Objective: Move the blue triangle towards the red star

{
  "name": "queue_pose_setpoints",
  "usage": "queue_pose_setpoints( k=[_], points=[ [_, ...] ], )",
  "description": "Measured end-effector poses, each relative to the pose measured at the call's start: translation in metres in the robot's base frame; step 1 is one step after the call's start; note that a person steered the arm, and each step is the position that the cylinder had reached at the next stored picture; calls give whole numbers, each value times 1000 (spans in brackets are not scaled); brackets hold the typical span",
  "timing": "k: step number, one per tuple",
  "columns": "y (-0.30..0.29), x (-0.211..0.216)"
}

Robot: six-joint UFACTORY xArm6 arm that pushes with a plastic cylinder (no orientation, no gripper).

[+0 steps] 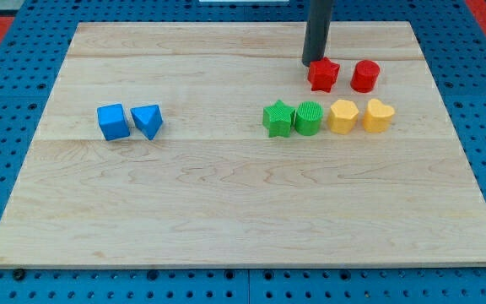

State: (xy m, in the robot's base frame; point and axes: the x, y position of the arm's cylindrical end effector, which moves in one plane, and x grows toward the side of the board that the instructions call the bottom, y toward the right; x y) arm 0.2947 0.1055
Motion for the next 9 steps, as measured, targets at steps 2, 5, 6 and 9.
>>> queue_pose_setpoints(
  k=[2, 5, 6, 9],
  points=[
    [-49, -8],
    [-162, 107],
    [-182, 157],
    [-230, 135]
  ],
)
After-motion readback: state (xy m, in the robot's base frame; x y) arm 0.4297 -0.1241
